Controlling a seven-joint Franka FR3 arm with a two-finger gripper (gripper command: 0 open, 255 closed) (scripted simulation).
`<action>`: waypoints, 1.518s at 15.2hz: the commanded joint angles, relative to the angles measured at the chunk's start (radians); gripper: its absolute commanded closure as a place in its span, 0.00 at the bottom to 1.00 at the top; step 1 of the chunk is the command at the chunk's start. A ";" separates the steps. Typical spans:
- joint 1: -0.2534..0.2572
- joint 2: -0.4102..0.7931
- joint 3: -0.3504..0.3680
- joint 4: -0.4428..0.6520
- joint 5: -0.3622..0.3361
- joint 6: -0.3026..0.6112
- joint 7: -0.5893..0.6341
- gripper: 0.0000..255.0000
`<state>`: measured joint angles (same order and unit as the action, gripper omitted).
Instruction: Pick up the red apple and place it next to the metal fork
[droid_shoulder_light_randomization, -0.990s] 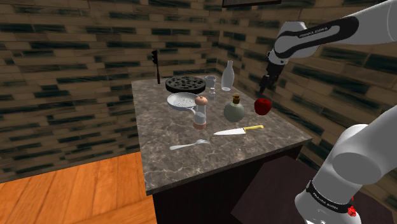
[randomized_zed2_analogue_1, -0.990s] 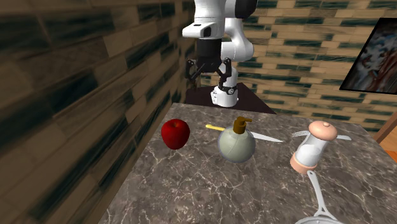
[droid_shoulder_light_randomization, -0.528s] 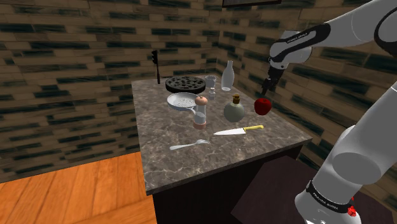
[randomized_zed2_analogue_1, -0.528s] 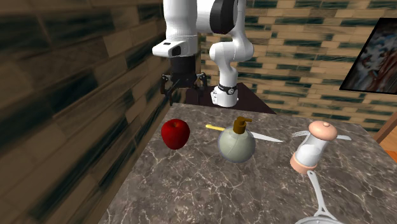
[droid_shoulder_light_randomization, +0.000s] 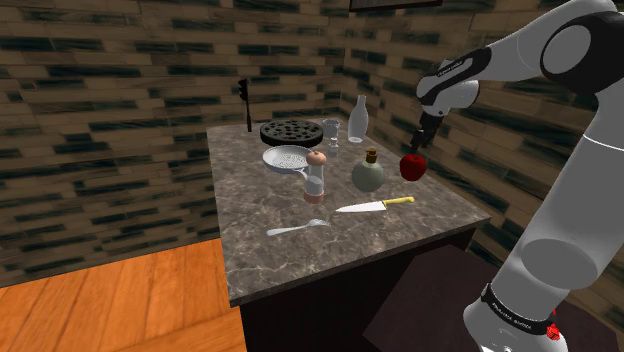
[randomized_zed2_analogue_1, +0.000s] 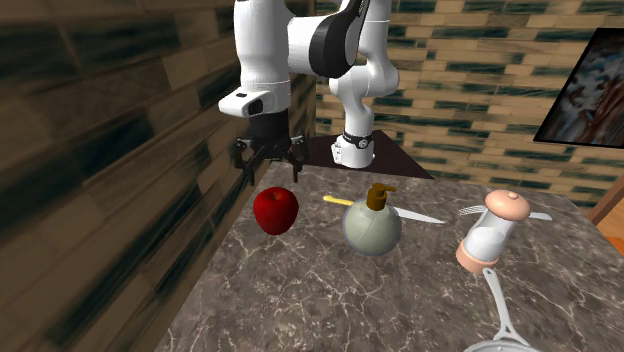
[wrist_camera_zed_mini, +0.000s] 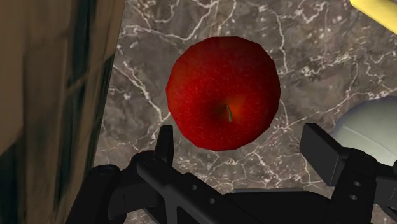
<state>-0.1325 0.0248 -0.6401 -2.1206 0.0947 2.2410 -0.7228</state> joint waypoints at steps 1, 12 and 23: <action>-0.001 0.018 0.000 -0.012 0.016 0.026 -0.012 0.00; -0.002 0.033 0.001 -0.019 0.030 0.045 -0.021 1.00; 0.000 0.010 0.000 0.001 0.008 0.008 -0.005 1.00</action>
<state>-0.1319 0.0432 -0.6384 -2.1254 0.1099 2.2605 -0.7303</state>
